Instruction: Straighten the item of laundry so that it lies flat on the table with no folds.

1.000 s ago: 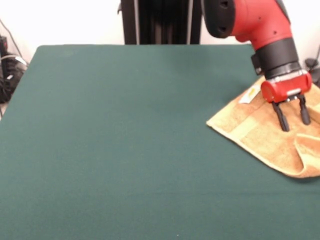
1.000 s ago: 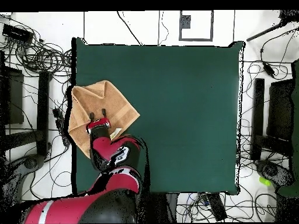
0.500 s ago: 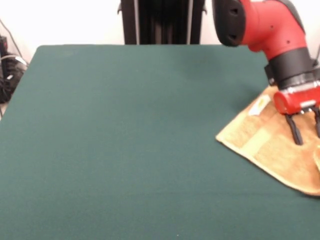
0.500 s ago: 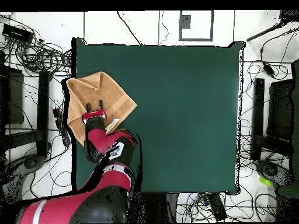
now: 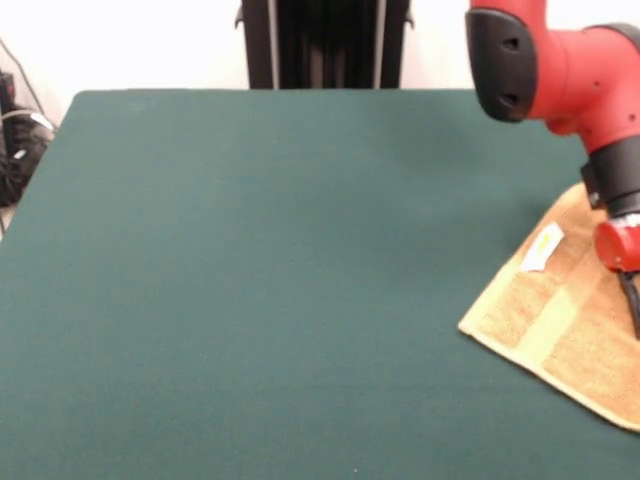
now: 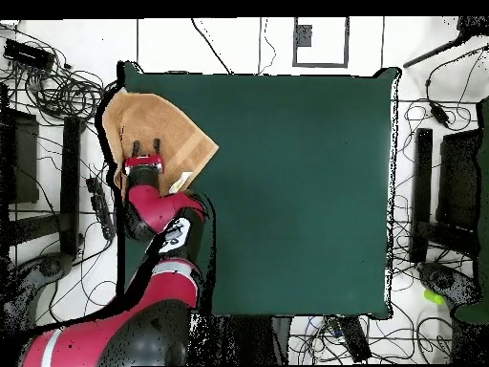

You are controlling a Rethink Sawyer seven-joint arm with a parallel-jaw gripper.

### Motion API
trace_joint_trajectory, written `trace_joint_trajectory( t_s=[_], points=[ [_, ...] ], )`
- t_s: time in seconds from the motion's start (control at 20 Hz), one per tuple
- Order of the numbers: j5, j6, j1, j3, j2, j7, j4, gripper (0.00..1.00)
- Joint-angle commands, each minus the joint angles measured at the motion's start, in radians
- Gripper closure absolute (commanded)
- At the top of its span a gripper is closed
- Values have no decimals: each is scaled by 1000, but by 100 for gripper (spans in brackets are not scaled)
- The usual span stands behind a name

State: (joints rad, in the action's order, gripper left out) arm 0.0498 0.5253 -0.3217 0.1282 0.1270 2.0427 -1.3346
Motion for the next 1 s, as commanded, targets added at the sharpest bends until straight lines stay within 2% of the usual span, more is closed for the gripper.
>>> trace_joint_trajectory(
  t_s=[0.05, 0.2, 0.4, 0.45, 0.6, 0.65, 0.7, 0.75, 0.95, 1.0],
  points=[
    [-35, -121, -11, -10, -39, 18, 100, 0],
    [56, -147, 24, -9, -48, 5, 109, 0],
    [273, -187, 144, -67, -79, -1, 118, 0],
    [380, -232, 217, -137, -83, 3, 119, 0],
    [537, -270, 297, -187, -106, 0, 139, 0],
    [650, -280, 346, -230, -106, 9, 146, 0],
    [703, -287, 366, -248, -105, 15, 149, 0],
    [818, -303, 410, -295, -99, 32, 153, 0],
    [1097, -325, 481, -378, -64, 116, 137, 0],
    [1110, -326, 481, -375, -58, 111, 135, 0]
  ],
)
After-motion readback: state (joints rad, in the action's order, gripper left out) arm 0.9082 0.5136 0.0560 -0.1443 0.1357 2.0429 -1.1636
